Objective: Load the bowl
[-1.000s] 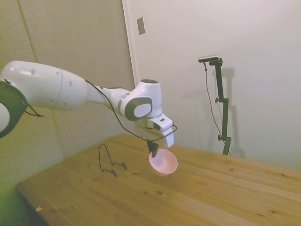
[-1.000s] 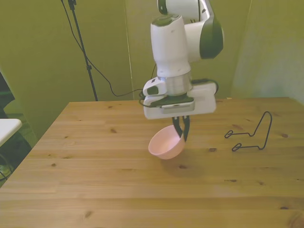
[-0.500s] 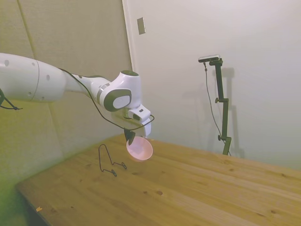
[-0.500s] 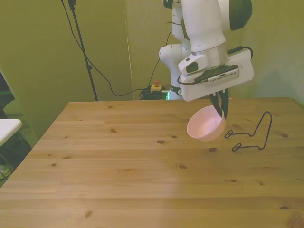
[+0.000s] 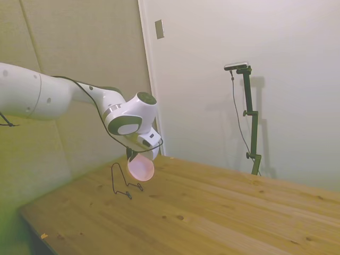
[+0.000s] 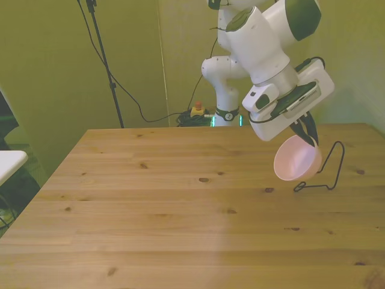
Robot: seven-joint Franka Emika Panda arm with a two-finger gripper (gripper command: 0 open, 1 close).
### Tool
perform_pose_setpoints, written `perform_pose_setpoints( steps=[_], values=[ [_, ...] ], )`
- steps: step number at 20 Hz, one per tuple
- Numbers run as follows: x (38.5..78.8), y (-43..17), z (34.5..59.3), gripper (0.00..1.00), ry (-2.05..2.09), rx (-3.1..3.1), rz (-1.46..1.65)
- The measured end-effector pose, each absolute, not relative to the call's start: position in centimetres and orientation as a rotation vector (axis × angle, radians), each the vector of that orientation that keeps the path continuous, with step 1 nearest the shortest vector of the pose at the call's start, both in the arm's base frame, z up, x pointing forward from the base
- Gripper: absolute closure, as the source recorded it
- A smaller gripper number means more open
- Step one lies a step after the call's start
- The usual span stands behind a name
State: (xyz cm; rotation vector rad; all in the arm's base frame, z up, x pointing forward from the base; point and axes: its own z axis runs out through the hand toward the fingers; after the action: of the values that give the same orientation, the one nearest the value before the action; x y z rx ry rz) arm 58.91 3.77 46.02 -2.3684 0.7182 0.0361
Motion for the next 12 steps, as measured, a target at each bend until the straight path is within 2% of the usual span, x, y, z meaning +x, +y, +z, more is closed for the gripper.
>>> perform_pose_setpoints(
  steps=[1,6,12],
  values=[
    [57.3,5.1,46.1,1.00,0.715,-2.366,0.019],
    [56.5,5.9,45.9,1.00,0.665,-2.312,0.019],
    [54.6,5.9,43.5,1.00,0.592,-2.235,0.000]
  ],
)
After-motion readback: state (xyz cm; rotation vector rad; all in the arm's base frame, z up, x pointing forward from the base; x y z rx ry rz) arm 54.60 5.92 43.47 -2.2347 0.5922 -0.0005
